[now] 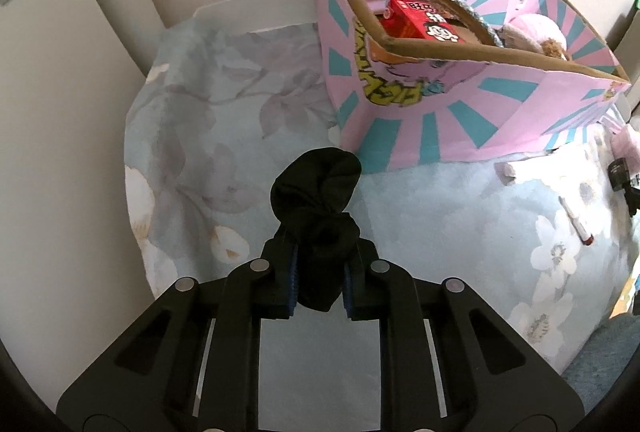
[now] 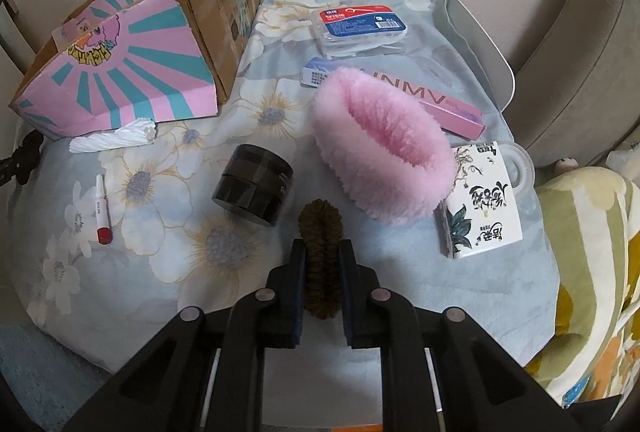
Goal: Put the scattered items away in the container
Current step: 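Grasp the black hair tie with the left tool while the right tool grasps the brown scrunchie, then drop the hair tie into the box with the left tool while the right tool drops the scrunchie in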
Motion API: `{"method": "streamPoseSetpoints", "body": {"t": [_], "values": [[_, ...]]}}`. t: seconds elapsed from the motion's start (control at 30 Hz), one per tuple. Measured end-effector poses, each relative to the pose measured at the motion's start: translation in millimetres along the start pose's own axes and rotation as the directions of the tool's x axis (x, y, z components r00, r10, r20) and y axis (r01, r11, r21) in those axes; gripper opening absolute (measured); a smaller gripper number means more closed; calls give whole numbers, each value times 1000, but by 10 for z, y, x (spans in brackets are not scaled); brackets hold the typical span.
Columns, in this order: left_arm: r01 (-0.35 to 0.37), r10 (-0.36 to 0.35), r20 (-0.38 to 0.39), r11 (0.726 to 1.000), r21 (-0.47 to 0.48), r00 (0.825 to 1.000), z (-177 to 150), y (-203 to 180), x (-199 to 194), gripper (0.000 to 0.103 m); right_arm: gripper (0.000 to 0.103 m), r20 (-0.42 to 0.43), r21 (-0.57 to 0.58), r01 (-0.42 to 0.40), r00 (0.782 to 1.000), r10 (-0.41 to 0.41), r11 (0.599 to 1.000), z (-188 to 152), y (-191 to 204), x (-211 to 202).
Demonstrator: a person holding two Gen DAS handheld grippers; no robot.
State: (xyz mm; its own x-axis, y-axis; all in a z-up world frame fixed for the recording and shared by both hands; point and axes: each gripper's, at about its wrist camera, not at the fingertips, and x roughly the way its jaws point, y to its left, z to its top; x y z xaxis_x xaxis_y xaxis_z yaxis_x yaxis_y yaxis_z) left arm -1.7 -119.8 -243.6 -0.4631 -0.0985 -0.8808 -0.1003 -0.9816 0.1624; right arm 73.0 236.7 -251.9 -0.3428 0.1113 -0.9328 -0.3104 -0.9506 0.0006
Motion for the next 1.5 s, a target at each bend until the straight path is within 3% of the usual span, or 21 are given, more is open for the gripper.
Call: {"method": "streamPoseSetpoints", "body": {"t": [0.3, 0.4, 0.6, 0.73, 1.1, 1.37, 1.5], "values": [[35, -34, 43, 999, -34, 998, -53, -43, -363, 14, 14, 28, 10, -9, 1000, 9, 1000, 45, -54, -126], [52, -50, 52, 998, -42, 997, 221, 232, -374, 14, 14, 23, 10, -1, 1000, 1, 1000, 109, -44, -203], [43, -42, 102, 999, -1, 994, 599, 164, -589, 14, 14, 13, -21, 51, 999, -50, 999, 341, 113, -490], [33, -35, 139, 999, 16, 990, 686, 120, -902, 14, 14, 60, -71, 111, 992, -107, 991, 548, 265, -758], [41, -57, 245, 997, 70, 968, 1068, -6, -1417, 14, 14, 213, -147, 171, 967, -137, 974, 961, 508, -1191], [86, -112, 287, 991, 101, 951, 1527, -323, -1402, 14, 14, 271, -216, 141, 959, -79, 966, 1309, 810, -1232], [127, -147, 251, 987, 93, 957, 1707, -454, -1141, 14, 14, 242, -220, 50, 970, 5, 974, 1498, 893, -1096]]}}
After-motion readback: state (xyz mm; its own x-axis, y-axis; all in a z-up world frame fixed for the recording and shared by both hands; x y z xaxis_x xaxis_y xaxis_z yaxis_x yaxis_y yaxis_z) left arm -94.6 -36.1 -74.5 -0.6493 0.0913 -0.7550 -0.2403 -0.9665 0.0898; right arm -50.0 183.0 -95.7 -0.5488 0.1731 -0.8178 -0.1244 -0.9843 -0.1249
